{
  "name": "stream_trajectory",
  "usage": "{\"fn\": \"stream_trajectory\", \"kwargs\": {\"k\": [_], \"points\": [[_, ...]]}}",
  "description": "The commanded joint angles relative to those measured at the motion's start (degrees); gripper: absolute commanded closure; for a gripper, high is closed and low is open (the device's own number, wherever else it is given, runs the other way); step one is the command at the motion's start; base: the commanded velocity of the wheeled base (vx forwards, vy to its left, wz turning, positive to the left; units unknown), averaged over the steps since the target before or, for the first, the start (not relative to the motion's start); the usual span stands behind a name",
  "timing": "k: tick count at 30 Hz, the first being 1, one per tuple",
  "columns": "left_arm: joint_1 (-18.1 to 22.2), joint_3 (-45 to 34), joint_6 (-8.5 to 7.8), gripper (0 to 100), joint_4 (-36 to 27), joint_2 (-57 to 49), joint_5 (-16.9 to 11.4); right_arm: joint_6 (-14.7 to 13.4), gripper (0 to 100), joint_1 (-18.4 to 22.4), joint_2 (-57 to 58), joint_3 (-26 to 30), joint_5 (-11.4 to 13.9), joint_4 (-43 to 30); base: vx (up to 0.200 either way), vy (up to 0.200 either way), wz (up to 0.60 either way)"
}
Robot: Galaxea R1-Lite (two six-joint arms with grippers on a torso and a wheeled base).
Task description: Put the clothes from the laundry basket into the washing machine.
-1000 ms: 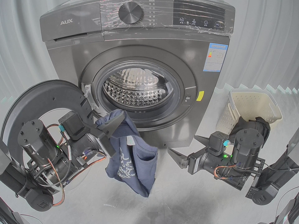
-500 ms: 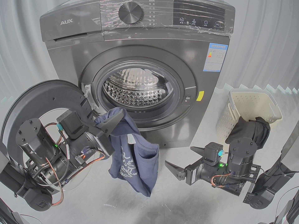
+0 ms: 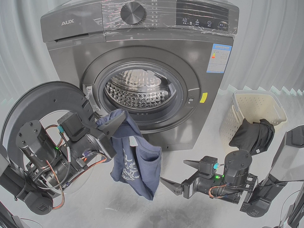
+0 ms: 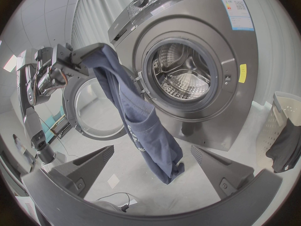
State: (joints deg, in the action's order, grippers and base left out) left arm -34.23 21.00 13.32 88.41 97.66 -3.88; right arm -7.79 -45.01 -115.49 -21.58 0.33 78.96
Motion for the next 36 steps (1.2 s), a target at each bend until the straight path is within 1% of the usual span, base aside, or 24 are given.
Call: {"fn": "stream_trajectory", "kwargs": {"k": [1,3,5,7,10,12,16,25,27,29,30,36], "points": [[0.04,0.0,0.04,100,0.01,-0.1,0.01,-0.03,0,0.18,-5.62,-1.45,1.6,2.34,0.0,0.0,0.0],[0.04,0.0,-0.05,100,0.1,-0.1,0.01,-0.03,0,0.45,-8.34,-3.56,2.57,4.63,0.0,0.0,0.0],[-0.05,0.0,-0.05,100,0.01,-0.01,0.01,-0.03,0,0.62,-9.66,-5.05,2.75,5.15,0.0,0.0,0.0],[0.04,0.0,-0.05,100,0.1,-0.01,0.01,-0.03,0,0.71,-10.98,-6.46,3.19,4.8,0.0,0.0,0.0],[-0.05,0.0,-0.05,100,0.1,-0.1,0.01,-0.03,0,0.8,-12.65,-8.83,4.77,4.63,0.0,0.0,0.0],[-0.13,0.0,-0.05,100,0.1,-0.1,0.01,-0.03,0,0.89,-13.62,-11.12,5.21,4.54,0.0,0.0,0.0],[-0.13,0.0,-0.14,100,0.1,-0.01,0.01,0.06,0,0.97,-15.46,-14.55,5.21,4.8,0.0,0.0,0.0],[-0.13,0.0,-0.14,100,0.1,-0.1,0.01,0.06,0,0.89,-17.48,-19.99,5.12,6.12,0.0,0.0,0.0],[-0.13,0.0,-0.14,100,0.1,-0.1,0.01,0.06,0,0.89,-17.66,-20.61,5.12,6.56,0.0,0.0,0.0],[-0.13,0.0,-0.05,100,0.1,-0.1,-0.17,0.85,0,0.89,-17.66,-20.79,5.12,7.44,0.0,0.0,0.0],[-0.13,0.0,-0.05,100,0.1,-0.01,0.01,1.11,100,0.89,-17.66,-20.79,5.12,7.79,0.0,0.0,0.0],[-0.05,-0.09,-0.05,100,0.1,0.08,-0.17,1.29,100,0.89,-15.9,-18.59,5.03,8.84,0.0,0.0,0.0]]}}
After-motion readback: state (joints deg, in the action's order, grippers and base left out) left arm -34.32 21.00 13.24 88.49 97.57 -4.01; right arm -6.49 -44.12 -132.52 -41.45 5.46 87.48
